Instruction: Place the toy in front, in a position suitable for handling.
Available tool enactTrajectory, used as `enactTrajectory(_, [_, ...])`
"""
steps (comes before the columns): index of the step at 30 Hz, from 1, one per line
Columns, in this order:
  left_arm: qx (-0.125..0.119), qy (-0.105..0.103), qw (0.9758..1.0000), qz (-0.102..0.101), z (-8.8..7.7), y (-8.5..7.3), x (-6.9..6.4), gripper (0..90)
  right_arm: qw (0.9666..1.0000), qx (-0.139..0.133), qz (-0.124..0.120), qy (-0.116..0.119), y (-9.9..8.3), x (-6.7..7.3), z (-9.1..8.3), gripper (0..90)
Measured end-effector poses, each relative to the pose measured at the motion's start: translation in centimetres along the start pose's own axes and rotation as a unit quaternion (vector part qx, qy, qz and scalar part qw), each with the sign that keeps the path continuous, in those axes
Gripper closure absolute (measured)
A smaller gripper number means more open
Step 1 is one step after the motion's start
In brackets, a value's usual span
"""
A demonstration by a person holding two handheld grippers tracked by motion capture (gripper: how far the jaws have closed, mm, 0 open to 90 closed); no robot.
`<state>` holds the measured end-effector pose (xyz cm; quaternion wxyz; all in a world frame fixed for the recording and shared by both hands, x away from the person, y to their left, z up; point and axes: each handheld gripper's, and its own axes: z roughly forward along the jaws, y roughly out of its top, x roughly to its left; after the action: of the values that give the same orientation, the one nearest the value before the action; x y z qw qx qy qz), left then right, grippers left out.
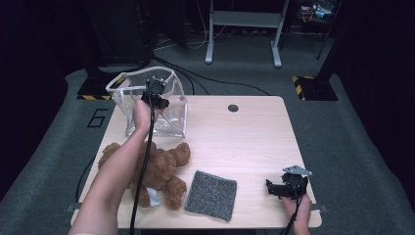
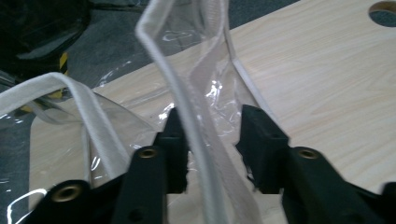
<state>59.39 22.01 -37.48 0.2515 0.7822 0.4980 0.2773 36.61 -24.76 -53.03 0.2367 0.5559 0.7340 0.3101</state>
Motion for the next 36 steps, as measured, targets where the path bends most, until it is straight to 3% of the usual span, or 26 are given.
enactTrajectory(4, [-0.009,-0.012,0.9998,-0.014,-0.8,-0.5,-0.1,44.8,1.0,-0.001,0.0,0.0,0.0,0.0,0.0,0.7])
enactTrajectory(11, [-0.016,-0.012,0.9997,-0.013,-1.5,-1.3,-0.1,39.6,1.0,-0.001,0.0,0.0,0.0,0.0,0.0,0.7])
enactTrajectory(13, [-0.013,-0.011,0.9997,-0.017,-1.5,-1.5,0.0,45.8,1.0,0.0,0.0,0.0,0.0,0.0,0.0,0.7])
enactTrajectory(16, [0.001,-0.005,0.9999,-0.009,-1.1,-1.5,0.3,68.5,1.0,0.0,0.0,0.0,0.0,0.0,0.0,0.7])
enactTrajectory(17, [0.0,-0.001,1.0,-0.01,-1.1,-1.6,0.5,68.5,1.0,0.0,0.0,0.0,0.0,0.0,0.0,0.7])
enactTrajectory(20, [0.002,0.002,1.0,-0.007,-0.7,-1.6,1.0,82.8,1.0,0.0,0.001,0.0,0.0,0.0,0.0,0.7])
enactTrajectory(26, [0.001,0.013,0.9999,-0.006,-0.2,-1.6,1.5,84.2,1.0,0.0,0.001,0.0,0.0,0.0,0.0,0.7])
enactTrajectory(28, [0.001,0.014,0.9997,-0.018,0.2,-1.3,1.9,84.3,1.0,0.0,0.001,-0.001,0.0,0.0,0.0,0.7])
enactTrajectory(36, [0.007,0.034,0.9994,-0.007,1.0,-0.9,2.5,84.1,1.0,0.0,0.001,0.0,0.0,0.0,0.0,0.7])
